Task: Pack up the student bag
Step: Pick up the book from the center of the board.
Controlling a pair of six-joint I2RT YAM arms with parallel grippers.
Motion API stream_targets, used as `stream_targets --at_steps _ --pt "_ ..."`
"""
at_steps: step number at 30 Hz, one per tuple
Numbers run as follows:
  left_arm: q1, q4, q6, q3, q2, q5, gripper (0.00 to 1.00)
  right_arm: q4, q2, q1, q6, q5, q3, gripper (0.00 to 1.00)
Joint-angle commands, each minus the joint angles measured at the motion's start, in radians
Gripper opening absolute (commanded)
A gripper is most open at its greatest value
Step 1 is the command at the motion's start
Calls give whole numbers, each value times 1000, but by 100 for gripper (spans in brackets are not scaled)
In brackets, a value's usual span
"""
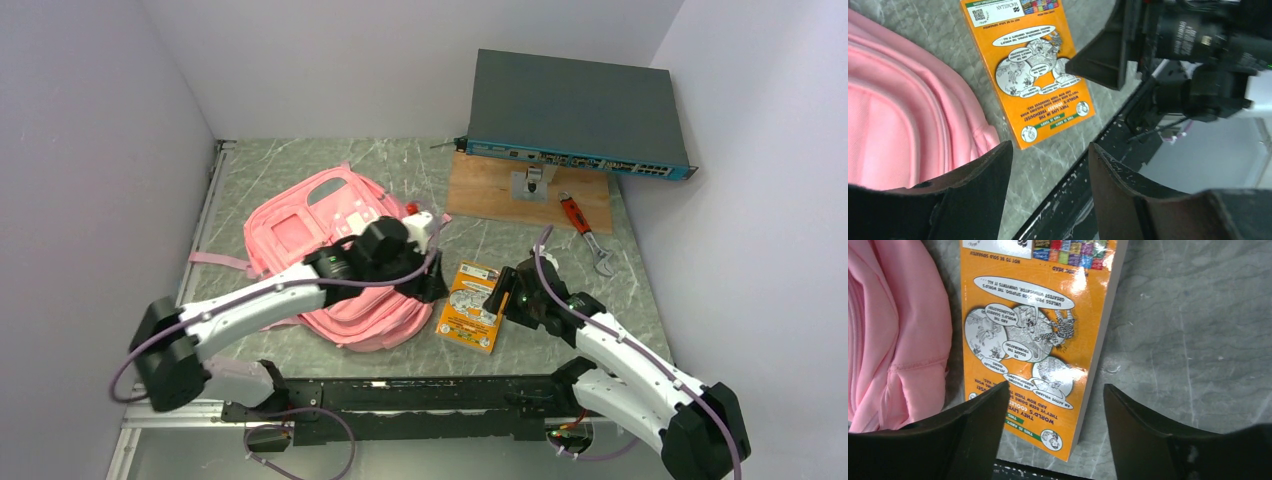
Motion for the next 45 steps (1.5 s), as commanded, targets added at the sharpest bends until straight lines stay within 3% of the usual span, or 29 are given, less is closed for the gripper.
stream_targets --at_steps 1,9,14,19,23,28,30,32,38,45 --pt "-71 -27 -32 148 157 -154 61 70 -3 -3 -11 -49 -28 67" --pt "-78 -1 -45 208 359 -111 64 163 12 -3 32 -54 -102 46" --pt "-79 26 -44 216 454 -75 64 179 4 -3 48 -55 -122 46" --pt "-78 35 -53 238 555 -31 54 169 -10 -3 52 -55 -122 46" --pt "-78 79 -62 215 595 1 53 190 -16 -3 61 -97 -126 45" --pt "-78 122 -83 193 619 41 52 259 -65 -3 135 -180 -159 23" --pt "-78 146 -93 185 621 61 52 318 -117 -3 208 -213 -203 19" --pt "-78 167 -99 176 621 76 51 390 -184 -3 292 -234 -253 18" --pt "-77 189 -95 160 626 100 51 384 -381 -5 383 -191 -312 19" --pt "-77 217 -106 143 620 119 51 474 -403 -5 448 -192 -354 25"
